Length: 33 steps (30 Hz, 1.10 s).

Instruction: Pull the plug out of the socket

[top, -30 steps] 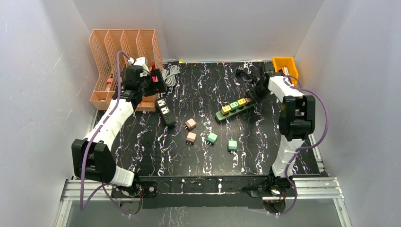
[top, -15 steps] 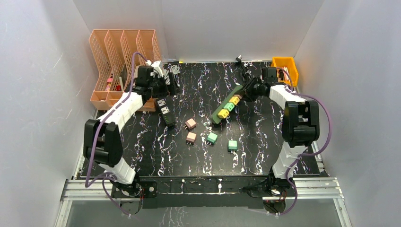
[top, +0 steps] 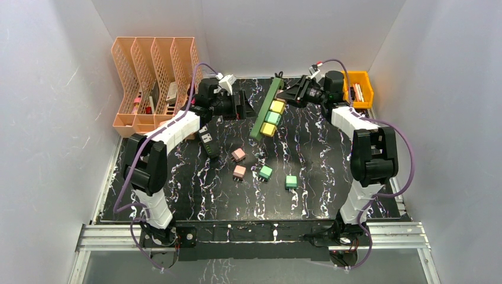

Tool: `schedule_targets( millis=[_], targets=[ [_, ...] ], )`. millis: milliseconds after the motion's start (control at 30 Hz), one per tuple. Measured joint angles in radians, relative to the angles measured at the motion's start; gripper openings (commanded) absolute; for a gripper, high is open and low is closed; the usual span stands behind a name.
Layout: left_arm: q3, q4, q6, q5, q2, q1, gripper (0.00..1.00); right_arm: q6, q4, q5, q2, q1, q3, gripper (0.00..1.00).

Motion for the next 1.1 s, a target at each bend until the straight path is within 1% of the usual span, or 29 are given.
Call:
schedule_targets(
  millis=[267,533,600,767,900,1100],
  targets=[
    [0.0,0.08,-0.013,0.069,0.001,-0.054,0.98,-0.015,0.005,-0.056,0.0,0.047,0.013,0.0],
    [0.0,0.15,-0.035,0.125,0.001,-0.091,0.98,-0.047,-0.018,-0.047,0.0,0.045,0.023,0.0],
    [0.0,0.15,-0.03,0.128,0.001,-0.103,0.98,-0.084,-0.073,-0.024,0.0,0.047,0.042,0.0],
    [0.02,0.115,0.01,0.098,0.008,-0.134,0.98,-0.218,-0.293,0.063,0.0,0.073,0.153,0.0],
    [0.066,0.062,0.037,0.062,0.035,-0.154,0.98,-0.272,-0.366,0.123,-0.002,0.086,0.192,0.0],
    [0.103,0.035,0.035,0.009,0.088,-0.184,0.98,-0.329,-0.494,0.245,-0.002,0.106,0.224,0.0]
  ],
)
